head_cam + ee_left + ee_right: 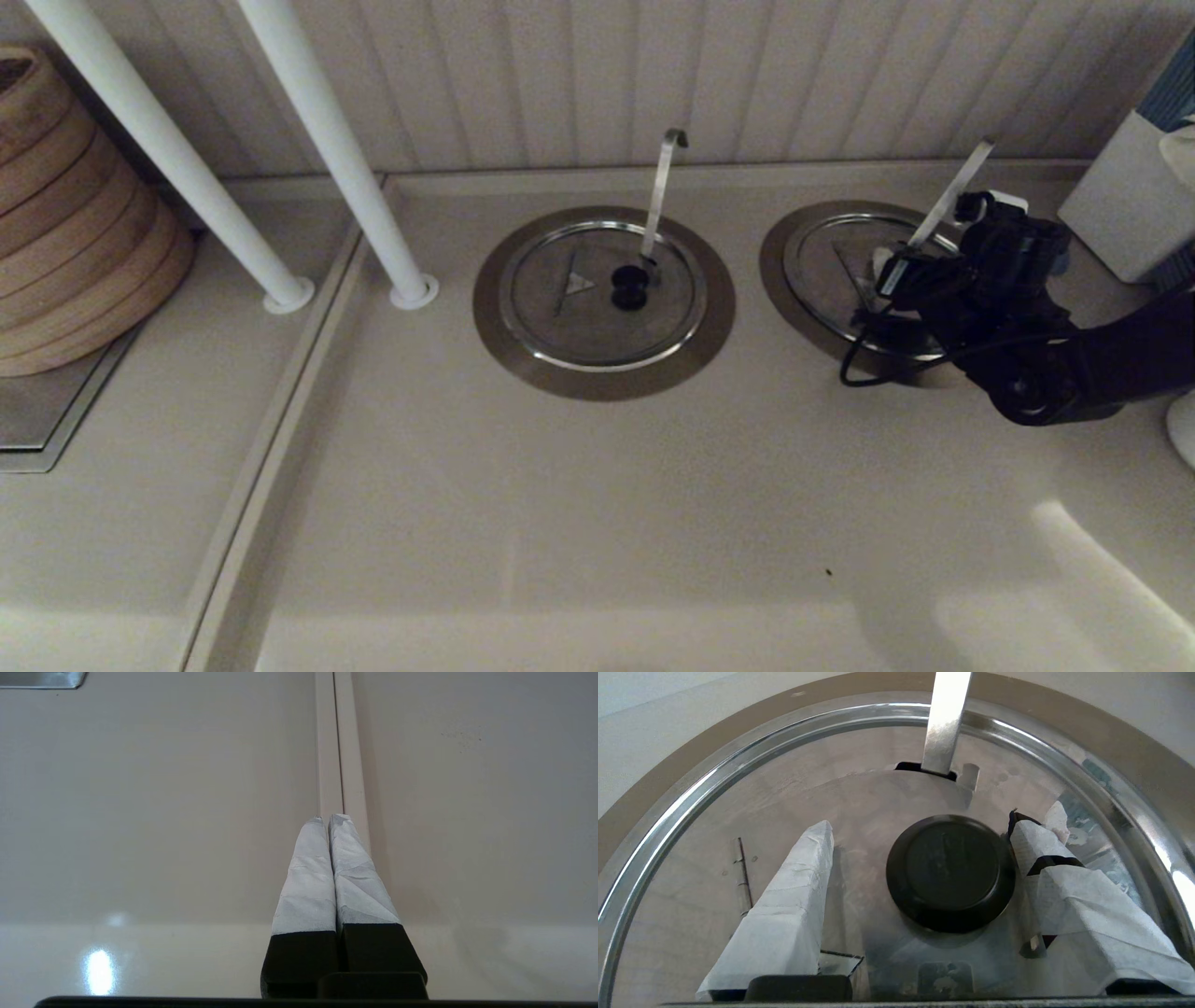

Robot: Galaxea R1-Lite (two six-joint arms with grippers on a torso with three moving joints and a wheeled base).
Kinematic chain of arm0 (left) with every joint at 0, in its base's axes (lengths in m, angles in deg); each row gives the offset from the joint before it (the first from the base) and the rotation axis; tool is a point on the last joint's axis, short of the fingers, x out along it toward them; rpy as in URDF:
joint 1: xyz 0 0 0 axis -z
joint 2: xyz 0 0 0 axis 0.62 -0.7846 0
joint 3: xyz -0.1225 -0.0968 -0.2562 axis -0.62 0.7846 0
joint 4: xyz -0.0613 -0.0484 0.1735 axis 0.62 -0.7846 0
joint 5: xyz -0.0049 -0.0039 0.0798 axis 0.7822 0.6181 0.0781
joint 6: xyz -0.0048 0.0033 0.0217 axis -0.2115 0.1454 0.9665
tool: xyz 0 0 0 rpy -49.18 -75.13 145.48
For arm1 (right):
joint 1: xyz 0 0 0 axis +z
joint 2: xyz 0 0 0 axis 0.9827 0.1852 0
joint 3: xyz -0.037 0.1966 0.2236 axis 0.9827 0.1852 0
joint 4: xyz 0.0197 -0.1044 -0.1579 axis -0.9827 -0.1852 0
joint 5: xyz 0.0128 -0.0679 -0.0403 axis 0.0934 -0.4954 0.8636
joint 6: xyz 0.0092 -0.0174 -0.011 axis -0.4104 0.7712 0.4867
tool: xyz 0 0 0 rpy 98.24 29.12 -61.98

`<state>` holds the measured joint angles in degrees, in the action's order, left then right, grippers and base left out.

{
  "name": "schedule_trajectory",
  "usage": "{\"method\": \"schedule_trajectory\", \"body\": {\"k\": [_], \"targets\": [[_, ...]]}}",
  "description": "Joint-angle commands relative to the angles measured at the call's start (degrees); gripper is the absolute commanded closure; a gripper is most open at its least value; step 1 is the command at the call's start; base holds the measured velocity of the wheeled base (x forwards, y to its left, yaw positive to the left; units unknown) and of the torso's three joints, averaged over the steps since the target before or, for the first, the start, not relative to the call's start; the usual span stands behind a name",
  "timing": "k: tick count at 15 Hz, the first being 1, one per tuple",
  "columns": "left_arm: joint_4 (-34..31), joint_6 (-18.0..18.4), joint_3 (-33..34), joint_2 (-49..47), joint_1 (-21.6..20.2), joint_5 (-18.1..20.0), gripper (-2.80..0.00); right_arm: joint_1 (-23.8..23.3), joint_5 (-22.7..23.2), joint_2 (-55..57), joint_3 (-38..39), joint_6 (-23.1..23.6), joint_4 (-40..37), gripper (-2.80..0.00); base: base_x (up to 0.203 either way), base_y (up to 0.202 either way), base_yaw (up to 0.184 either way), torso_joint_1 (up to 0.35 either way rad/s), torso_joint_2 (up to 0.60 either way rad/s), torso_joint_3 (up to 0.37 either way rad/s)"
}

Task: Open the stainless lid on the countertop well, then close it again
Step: Open the lid

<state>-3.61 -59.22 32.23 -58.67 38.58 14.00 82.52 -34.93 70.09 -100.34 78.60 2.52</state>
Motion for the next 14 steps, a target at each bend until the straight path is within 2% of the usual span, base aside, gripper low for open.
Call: {"method": "schedule_trajectory", "body": {"k": [1, 14], "targets": [[0.00, -0.03, 0.00, -0.06, 0.00, -0.01, 0.00, 0.76, -0.12, -0.28, 0.23, -0.37, 0.27, -2.80, 0.000, 0.000, 0.000, 0.000, 0.00, 0.000], [0.00, -0.03, 0.00, -0.06, 0.00, -0.03, 0.00, 1.97, -0.12, -4.02, 0.89, -0.95, 0.27, -2.80, 0.000, 0.000, 0.000, 0.000, 0.00, 0.000]]}}
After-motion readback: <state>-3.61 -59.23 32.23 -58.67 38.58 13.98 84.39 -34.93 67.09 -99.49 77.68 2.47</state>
